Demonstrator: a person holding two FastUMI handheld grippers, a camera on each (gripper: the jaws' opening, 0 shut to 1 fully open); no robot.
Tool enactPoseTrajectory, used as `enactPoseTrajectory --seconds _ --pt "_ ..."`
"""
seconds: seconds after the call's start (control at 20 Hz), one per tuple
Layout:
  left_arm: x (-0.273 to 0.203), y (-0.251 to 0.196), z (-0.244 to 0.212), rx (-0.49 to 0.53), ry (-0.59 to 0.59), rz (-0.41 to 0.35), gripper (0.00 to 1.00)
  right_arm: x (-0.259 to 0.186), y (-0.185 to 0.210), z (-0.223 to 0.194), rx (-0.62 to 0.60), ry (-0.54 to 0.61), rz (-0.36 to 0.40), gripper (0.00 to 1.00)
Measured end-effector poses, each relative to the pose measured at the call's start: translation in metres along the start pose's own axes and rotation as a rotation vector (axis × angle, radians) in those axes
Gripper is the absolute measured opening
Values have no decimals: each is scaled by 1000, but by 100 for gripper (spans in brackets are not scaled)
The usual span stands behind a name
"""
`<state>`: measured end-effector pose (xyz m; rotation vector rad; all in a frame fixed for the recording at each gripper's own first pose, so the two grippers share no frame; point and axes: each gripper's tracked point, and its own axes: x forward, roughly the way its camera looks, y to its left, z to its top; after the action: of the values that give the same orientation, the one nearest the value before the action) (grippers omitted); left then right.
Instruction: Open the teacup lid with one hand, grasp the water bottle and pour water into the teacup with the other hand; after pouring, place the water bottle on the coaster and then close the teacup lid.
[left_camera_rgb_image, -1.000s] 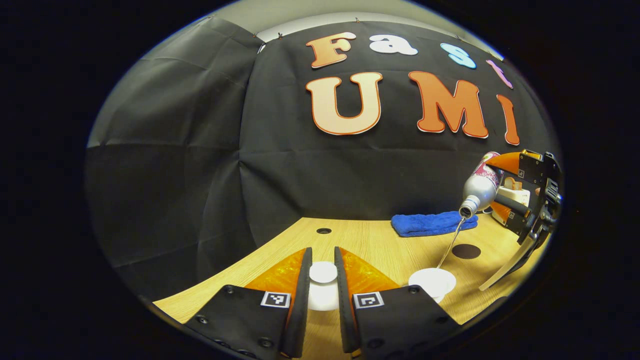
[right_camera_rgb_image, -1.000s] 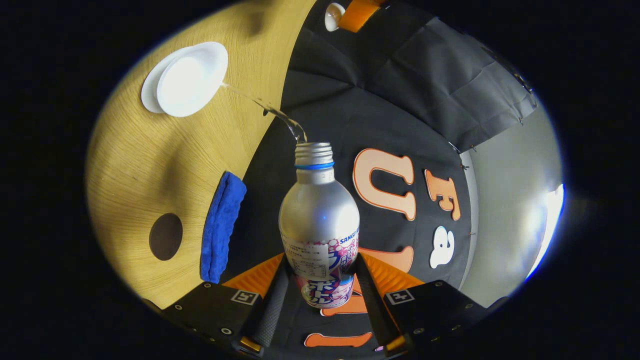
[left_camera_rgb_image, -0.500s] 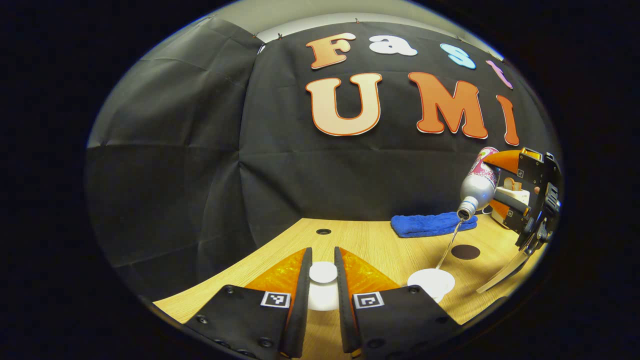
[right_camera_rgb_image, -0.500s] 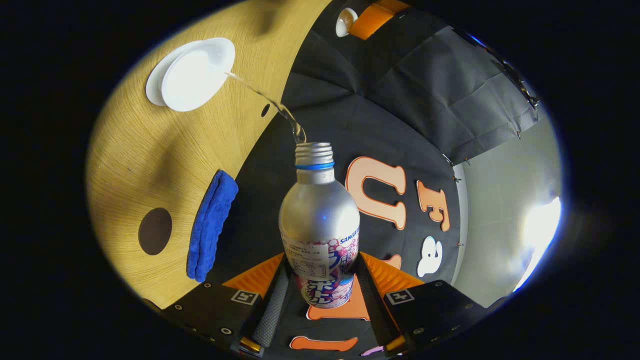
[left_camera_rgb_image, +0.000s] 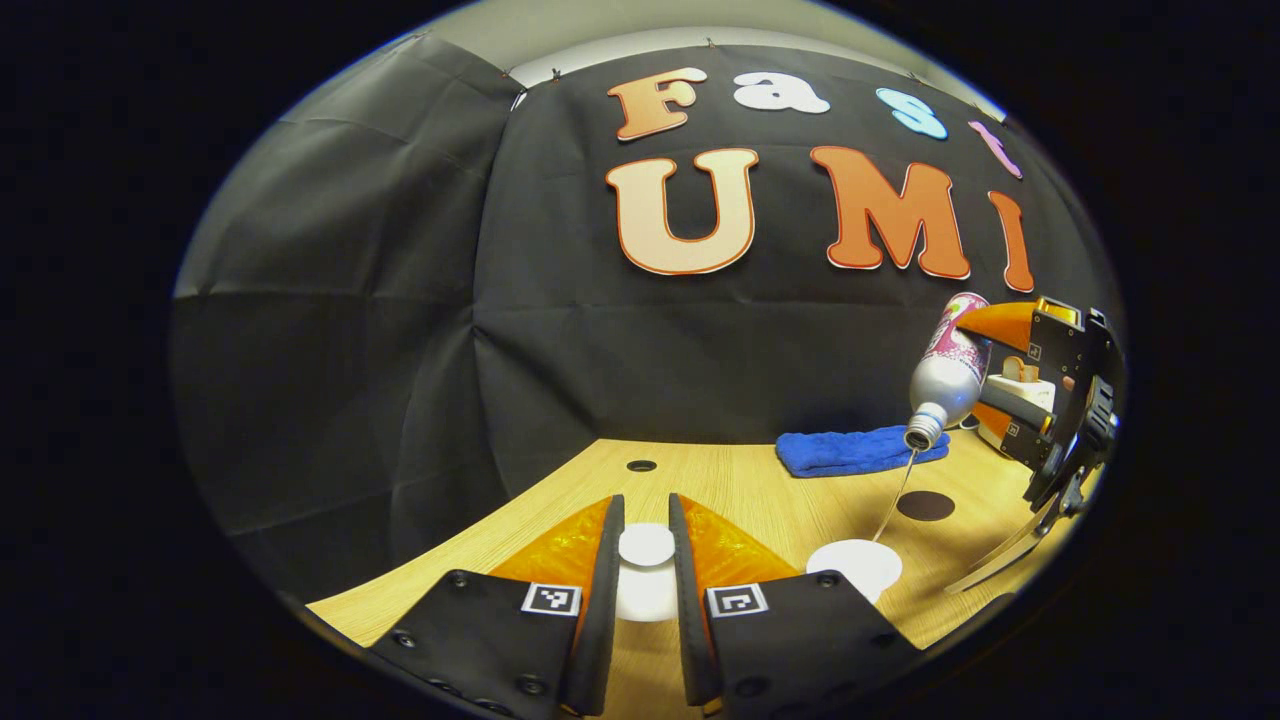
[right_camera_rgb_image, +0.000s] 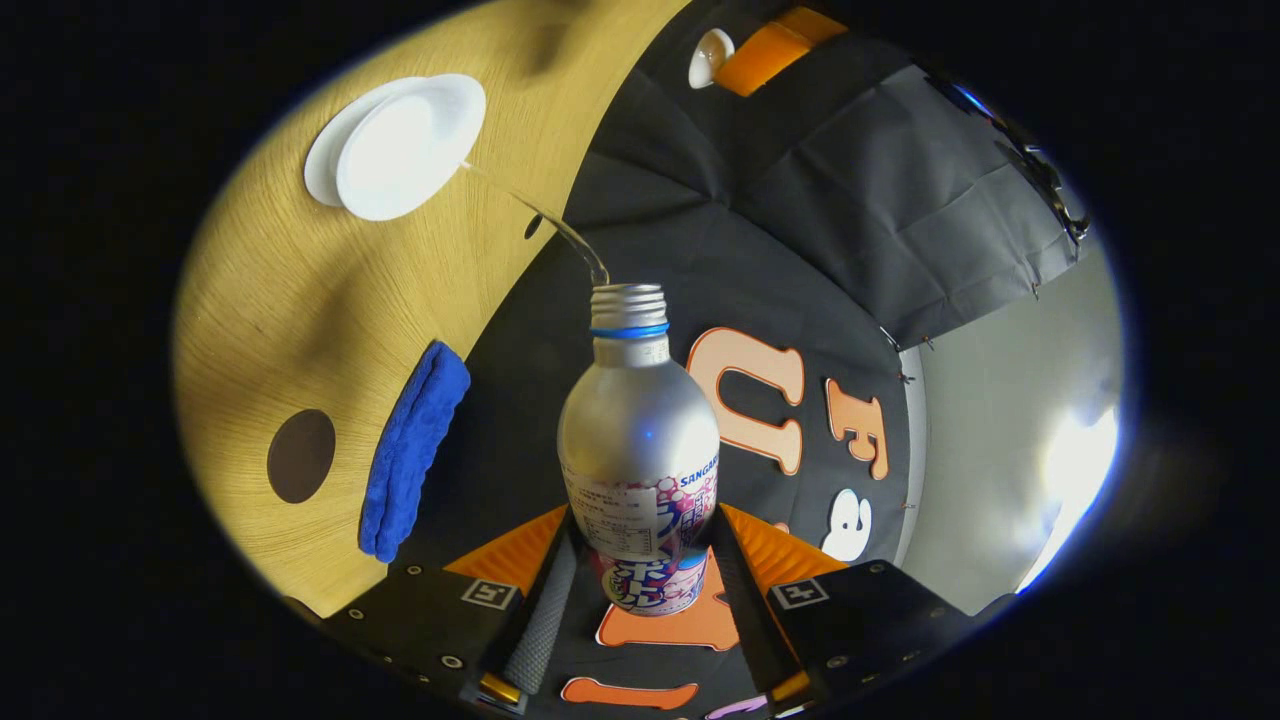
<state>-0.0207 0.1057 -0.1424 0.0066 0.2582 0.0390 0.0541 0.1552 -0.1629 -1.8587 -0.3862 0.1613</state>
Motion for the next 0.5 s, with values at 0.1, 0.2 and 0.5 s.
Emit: enactPoseTrajectory --seconds 0.1,0.2,0.5 --pt "0 -1 -1 -2 2 -2 32 -1 1 2 -5 -10 -1 77" --pt "1 -3 -3 3 2 -2 32 -4 3 9 0 -24 -4 77" --pt "1 -12 -3 3 0 -23 29 -1 19 20 -5 -53 18 77"
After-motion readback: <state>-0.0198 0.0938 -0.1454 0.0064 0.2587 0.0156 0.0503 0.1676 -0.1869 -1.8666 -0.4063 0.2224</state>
